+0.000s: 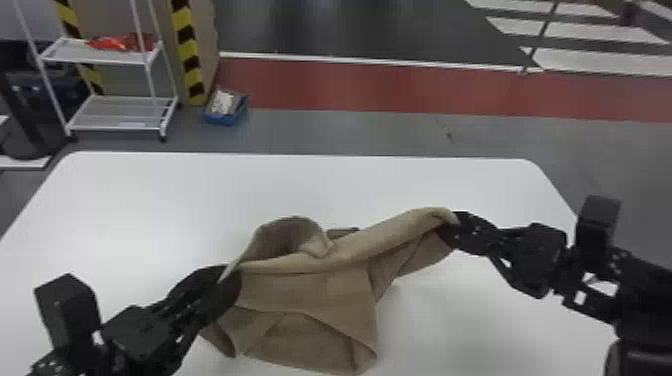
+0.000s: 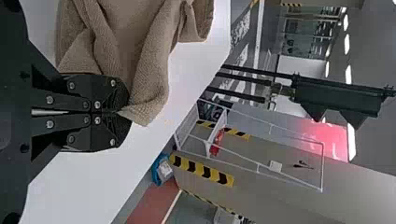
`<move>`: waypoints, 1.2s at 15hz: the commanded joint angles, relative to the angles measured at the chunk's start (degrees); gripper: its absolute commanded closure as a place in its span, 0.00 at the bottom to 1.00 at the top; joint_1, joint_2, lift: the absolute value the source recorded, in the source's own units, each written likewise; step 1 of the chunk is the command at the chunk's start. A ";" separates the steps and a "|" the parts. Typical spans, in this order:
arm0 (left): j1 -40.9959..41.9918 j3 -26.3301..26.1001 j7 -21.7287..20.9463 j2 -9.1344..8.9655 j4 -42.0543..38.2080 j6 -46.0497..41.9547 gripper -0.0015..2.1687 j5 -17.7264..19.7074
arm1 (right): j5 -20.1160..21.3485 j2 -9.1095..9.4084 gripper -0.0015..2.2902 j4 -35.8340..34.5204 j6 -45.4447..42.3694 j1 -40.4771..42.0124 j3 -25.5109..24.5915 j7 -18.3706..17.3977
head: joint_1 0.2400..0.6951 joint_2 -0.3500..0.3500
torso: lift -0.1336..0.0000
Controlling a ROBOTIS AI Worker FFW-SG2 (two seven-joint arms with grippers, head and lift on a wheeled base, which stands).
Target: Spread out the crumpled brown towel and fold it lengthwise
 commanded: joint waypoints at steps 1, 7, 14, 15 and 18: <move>-0.85 0.97 -3.24 0.00 0.08 2.92 0.23 -0.34 | 3.50 -0.18 0.99 -0.11 -1.09 0.55 -0.33 0.00 | 1.00 0.32 | 0.07; -2.08 0.88 -4.83 -0.09 0.87 5.38 0.23 -1.40 | 8.77 -0.88 0.99 0.42 -4.60 3.45 -2.00 0.00 | 1.00 0.27 | 0.07; -5.25 -6.68 -7.46 0.00 2.54 4.85 0.23 -13.26 | 15.10 -0.88 0.99 -0.55 -11.28 8.55 -0.60 -0.53 | 1.00 0.22 | 0.07; -4.89 -7.65 -7.81 0.09 2.01 3.45 0.23 -14.23 | 15.01 -0.88 0.99 -0.81 -11.28 8.90 -0.60 -0.53 | 1.00 0.20 | 0.07; -2.70 -8.88 -7.64 0.09 0.25 -4.29 0.23 -13.88 | 14.92 -0.88 0.99 -1.25 -11.11 9.43 -0.77 -0.53 | 1.00 0.14 | 0.07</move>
